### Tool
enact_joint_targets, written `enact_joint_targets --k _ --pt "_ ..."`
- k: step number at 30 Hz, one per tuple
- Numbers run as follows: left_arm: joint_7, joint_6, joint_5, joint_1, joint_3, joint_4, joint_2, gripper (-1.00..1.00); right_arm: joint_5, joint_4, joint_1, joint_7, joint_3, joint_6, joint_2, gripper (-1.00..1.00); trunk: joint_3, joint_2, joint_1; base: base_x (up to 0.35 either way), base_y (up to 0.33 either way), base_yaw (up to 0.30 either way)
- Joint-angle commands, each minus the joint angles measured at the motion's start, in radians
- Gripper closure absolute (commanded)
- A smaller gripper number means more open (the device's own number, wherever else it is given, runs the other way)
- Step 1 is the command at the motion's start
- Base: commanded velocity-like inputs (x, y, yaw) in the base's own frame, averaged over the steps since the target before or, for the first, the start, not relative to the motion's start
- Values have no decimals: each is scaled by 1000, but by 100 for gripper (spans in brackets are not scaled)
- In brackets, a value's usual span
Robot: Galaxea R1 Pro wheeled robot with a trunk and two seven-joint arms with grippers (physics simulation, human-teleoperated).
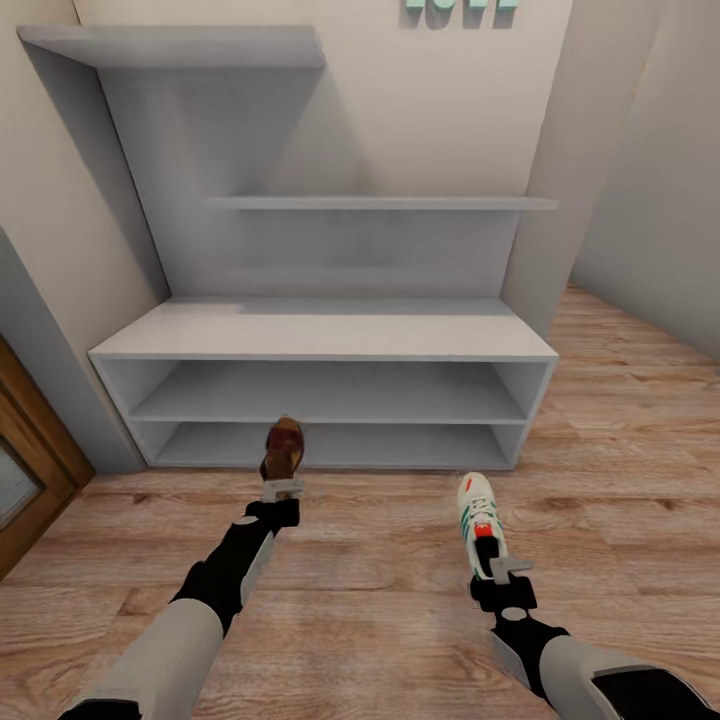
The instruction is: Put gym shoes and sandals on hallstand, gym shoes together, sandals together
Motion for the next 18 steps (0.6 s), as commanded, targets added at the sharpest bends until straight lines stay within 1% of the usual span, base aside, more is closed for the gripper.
enact_joint_targets --k 1,4,5,6,7,8,10,11,12,13,14,15,16,18 --pt "23 39 -1 0 1 -30 -3 100 13 4 2 -7 12 -2 -13 100 -1 0 0 0 0 0" --pt "66 103 0 0 -1 -91 -10 100 13 5 19 -6 12 -2 -52 100 -1 0 0 0 0 0" --pt "83 129 1 0 -2 -116 -12 100 9 5 40 -5 12 -2 -82 100 -1 0 0 0 0 0" --pt "89 138 2 0 -2 -126 -13 100 5 5 53 -5 12 -2 -98 100 -1 0 0 0 0 0" --pt "97 152 2 0 -2 -146 -15 100 -6 5 80 -3 12 -2 -126 100 -1 0 0 0 0 0" --pt "104 165 4 0 -2 -180 -17 100 -31 4 118 -1 12 -3 -161 100 -1 0 0 0 0 0" --pt "106 171 4 0 -2 -203 -17 100 -50 4 144 0 12 -5 -175 100 -1 0 0 0 0 0" --pt "107 179 4 0 -2 -221 -19 100 -67 4 165 0 12 -6 -185 100 -1 0 0 0 0 0" --pt "108 206 4 0 -4 -235 -20 100 -79 4 181 1 12 -7 -191 100 -1 0 0 0 0 0" --pt "108 250 4 0 -5 -247 -20 100 -87 4 191 2 12 -8 -196 100 -1 0 0 0 0 0" --pt "108 296 5 0 -6 -268 -21 100 -92 4 204 3 12 -9 -209 100 -1 0 0 0 0 0" --pt "107 312 5 0 -6 -277 -21 100 -94 4 210 3 12 -10 -215 100 -1 0 0 0 0 0" --pt "106 336 5 0 -6 -297 -21 100 -99 4 219 4 11 -16 -231 100 -1 0 0 0 0 0" --pt "102 352 6 0 -5 -311 -21 100 -112 4 226 5 11 -36 -249 100 -1 0 0 0 0 0"
